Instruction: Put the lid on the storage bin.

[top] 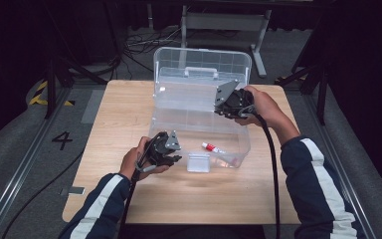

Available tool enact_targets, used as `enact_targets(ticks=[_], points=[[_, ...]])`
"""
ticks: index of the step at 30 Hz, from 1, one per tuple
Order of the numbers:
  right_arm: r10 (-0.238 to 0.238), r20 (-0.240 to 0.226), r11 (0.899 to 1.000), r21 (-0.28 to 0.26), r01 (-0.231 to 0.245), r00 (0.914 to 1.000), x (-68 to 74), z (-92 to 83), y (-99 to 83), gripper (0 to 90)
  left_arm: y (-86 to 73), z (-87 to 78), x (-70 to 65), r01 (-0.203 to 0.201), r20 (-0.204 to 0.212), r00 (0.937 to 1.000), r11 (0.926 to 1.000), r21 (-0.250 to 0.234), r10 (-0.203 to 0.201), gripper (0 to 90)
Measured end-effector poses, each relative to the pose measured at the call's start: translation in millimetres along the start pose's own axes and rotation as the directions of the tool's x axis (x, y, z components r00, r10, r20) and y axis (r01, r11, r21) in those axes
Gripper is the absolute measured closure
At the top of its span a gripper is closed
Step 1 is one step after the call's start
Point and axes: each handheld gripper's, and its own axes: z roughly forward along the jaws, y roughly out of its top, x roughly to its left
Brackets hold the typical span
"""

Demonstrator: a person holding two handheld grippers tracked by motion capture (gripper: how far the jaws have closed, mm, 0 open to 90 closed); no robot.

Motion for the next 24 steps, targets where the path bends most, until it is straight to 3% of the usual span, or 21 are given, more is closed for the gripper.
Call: enact_targets(ticks=[9,19,24], points=[[-0.011,0.003,1.000,-0.004,0.011,0.9999,12.0,-2.8,-3.1,85.6,-0.1,0.3,-1.1,-0.007,-0.009,0.9999,1.0000,0.000,0.007,63.7],[0.031,0.005,0.998,-0.059,-0.030,0.9995,19.3,-3.2,-11.1,85.2,-0.6,0.7,-2.6,-0.014,-0.019,0.9997,0.9999,-0.004,0.014,62.6],[0.066,-0.006,0.991,-0.113,-0.066,0.9978,21.9,-3.8,-18.9,84.6,-0.4,0.8,-2.5,-0.015,-0.020,0.9997,0.9999,-0.006,0.015,62.5]])
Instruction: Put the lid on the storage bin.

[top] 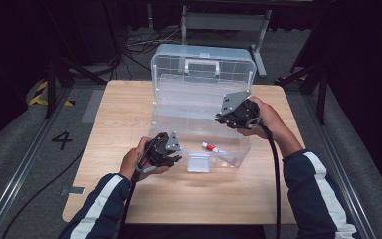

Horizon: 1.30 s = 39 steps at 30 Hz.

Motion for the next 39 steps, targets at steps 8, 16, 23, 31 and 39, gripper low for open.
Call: enact_targets(ticks=[8,16,23,31,39], points=[[0.031,0.009,0.998,-0.061,-0.031,0.9995,7.7,0.8,-7.9,83.2,0.0,-0.5,0.7,0.006,0.002,1.0000,1.0000,0.000,-0.006,62.9],[0.092,0.000,0.983,-0.158,-0.091,0.9958,15.6,3.7,-22.5,80.5,0.7,0.4,-2.0,0.011,0.006,0.9999,0.9978,-0.065,-0.010,64.1],[0.099,0.001,0.983,-0.156,-0.097,0.9951,20.0,3.4,-24.6,79.8,1.5,0.6,-4.2,0.000,-0.008,1.0000,0.9983,-0.059,0.000,63.3],[0.098,-0.009,0.984,-0.147,-0.098,0.9951,22.2,2.8,-26.0,79.0,-5.6,-11.2,-6.0,-0.019,-0.046,0.9988,0.9958,-0.089,0.015,62.5],[0.119,-0.002,0.981,-0.153,-0.118,0.9929,20.4,-1.4,-33.8,77.5,-19.1,-22.7,1.0,-0.010,-0.064,0.9979,0.9956,-0.093,0.004,64.9]])
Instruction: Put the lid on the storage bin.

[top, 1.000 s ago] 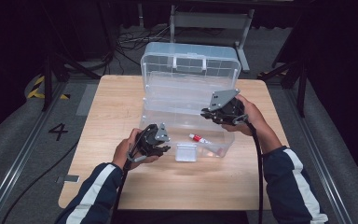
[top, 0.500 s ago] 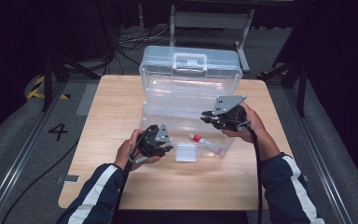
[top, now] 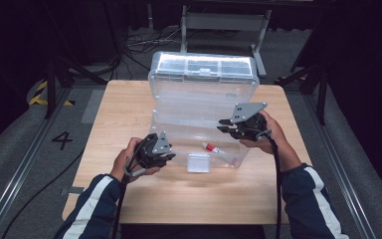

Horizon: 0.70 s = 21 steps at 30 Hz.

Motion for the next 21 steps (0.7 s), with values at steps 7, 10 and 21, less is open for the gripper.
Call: enact_targets(ticks=[7,10,21], points=[[-0.001,0.006,1.000,0.017,0.001,1.0000,-0.9,-3.6,-2.5,76.7,0.1,1.1,0.4,-0.005,0.002,1.0000,0.9999,0.009,0.005,66.2],[0.003,0.010,1.000,0.029,-0.003,0.9999,-1.3,-7.3,-5.6,76.9,-0.3,1.3,0.0,0.005,0.001,1.0000,1.0000,0.006,-0.005,66.1],[0.005,0.038,0.999,0.052,-0.007,0.9993,-1.9,-18.4,-13.0,76.1,2.8,-7.0,-5.5,-0.017,-0.013,0.9998,0.9994,-0.030,0.016,65.2]])
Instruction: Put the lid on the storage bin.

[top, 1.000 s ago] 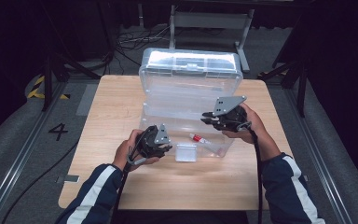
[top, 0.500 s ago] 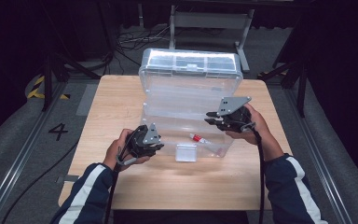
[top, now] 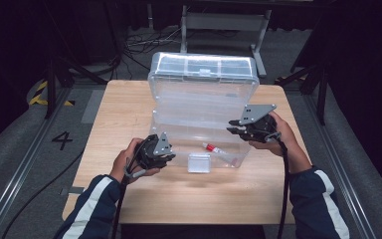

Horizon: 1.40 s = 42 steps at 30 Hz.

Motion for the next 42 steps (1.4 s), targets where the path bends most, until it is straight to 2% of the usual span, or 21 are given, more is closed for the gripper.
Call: enact_targets(ticks=[5,8,11,13,15,18,19,20,21,23,25,26,27,29,30,33,34,38,40,41,42], points=[[0.004,0.007,1.000,0.000,-0.004,1.0000,0.3,-4.1,-4.6,76.6,1.9,-17.6,-0.2,0.000,0.009,1.0000,0.9975,-0.070,0.000,67.6],[0.010,-0.005,1.000,-0.008,-0.010,0.9999,-0.3,-5.0,-6.9,77.1,0.8,-24.9,1.6,0.004,0.000,1.0000,0.9965,-0.083,-0.004,67.8],[0.010,-0.002,1.000,-0.011,-0.010,1.0000,0.7,-4.9,-7.3,77.1,-2.1,-34.2,6.5,0.022,-0.022,0.9994,0.9935,-0.112,-0.025,68.6],[0.007,0.000,1.000,-0.009,-0.007,1.0000,1.2,-4.9,-7.2,77.2,-5.2,-45.0,13.8,0.053,-0.050,0.9969,0.9886,-0.141,-0.060,68.5],[0.010,-0.004,1.000,-0.010,-0.010,0.9999,1.0,-5.0,-7.7,77.3,-8.4,-56.2,21.2,0.093,-0.060,0.9925,0.9766,-0.194,-0.107,68.3],[0.008,-0.003,1.000,-0.012,-0.008,1.0000,1.8,-4.5,-7.6,77.4,-10.1,-63.9,31.7,0.132,-0.103,0.9821,0.9671,-0.218,-0.157,68.6],[0.006,-0.003,1.000,-0.011,-0.006,1.0000,2.1,-4.2,-7.4,77.4,-10.9,-67.4,37.4,0.155,-0.109,0.9766,0.9583,-0.240,-0.185,69.8],[0.006,-0.003,1.000,-0.011,-0.006,1.0000,2.1,-4.2,-7.4,77.4,-10.9,-67.4,37.4,0.155,-0.109,0.9766,0.9583,-0.240,-0.185,71.5],[0.008,-0.005,1.000,-0.011,-0.008,1.0000,2.2,-4.2,-7.5,77.4,-11.1,-68.8,40.2,0.166,-0.114,0.9732,0.9532,-0.253,-0.199,71.5],[0.006,-0.010,1.000,-0.011,-0.006,0.9999,2.5,-4.2,-8.2,77.5,-12.7,-72.3,49.8,0.196,-0.132,0.9619,0.9398,-0.280,-0.239,73.3],[0.008,-0.012,1.000,-0.011,-0.008,0.9999,2.7,-4.2,-8.4,77.5,-13.6,-72.7,57.9,0.212,-0.146,0.9543,0.9349,-0.285,-0.261,76.3],[0.008,-0.012,1.000,-0.011,-0.008,0.9999,2.7,-4.2,-8.4,77.5,-13.6,-72.7,57.9,0.212,-0.146,0.9543,0.9349,-0.285,-0.261,78.0],[0.008,-0.014,1.000,-0.010,-0.008,0.9999,2.9,-4.1,-8.5,77.5,-13.6,-72.6,62.4,0.228,-0.139,0.9509,0.9294,-0.291,-0.276,78.0],[0.003,-0.013,1.000,-0.009,-0.004,0.9999,3.4,-3.9,-8.5,77.5,-11.8,-72.2,71.2,0.232,-0.166,0.9430,0.9278,-0.292,-0.288,82.2],[0.003,-0.016,1.000,-0.006,-0.003,0.9999,3.9,-3.8,-8.6,77.5,-9.7,-71.7,76.2,0.245,-0.158,0.9398,0.9199,-0.306,-0.303,83.7],[0.001,-0.018,1.000,-0.006,-0.001,0.9998,4.6,-3.6,-9.1,77.5,-2.7,-69.9,87.3,0.254,-0.175,0.9299,0.9094,-0.329,-0.323,85.8],[0.000,-0.019,1.000,-0.007,0.000,0.9998,4.7,-3.5,-9.3,77.4,0.9,-67.6,92.3,0.267,-0.158,0.9289,0.9016,-0.340,-0.335,86.7],[-0.003,-0.008,1.000,-0.013,0.003,1.0000,6.3,-3.5,-9.9,77.1,14.4,-53.3,101.3,0.278,-0.190,0.9153,0.8982,-0.340,-0.355,88.9],[-0.004,-0.011,1.000,-0.014,0.004,0.9999,6.6,-3.5,-10.4,77.2,16.2,-51.5,102.9,0.284,-0.181,0.9153,0.8958,-0.342,-0.360,89.4],[0.001,-0.012,1.000,-0.018,-0.002,0.9999,7.1,-3.8,-11.5,77.1,17.6,-50.6,104.7,0.290,-0.181,0.9125,0.8922,-0.346,-0.367,89.6],[0.001,-0.012,1.000,-0.018,-0.002,0.9999,7.1,-3.8,-11.5,77.1,19.0,-49.9,105.1,0.301,-0.177,0.9071,0.8827,-0.361,-0.382,89.6]])
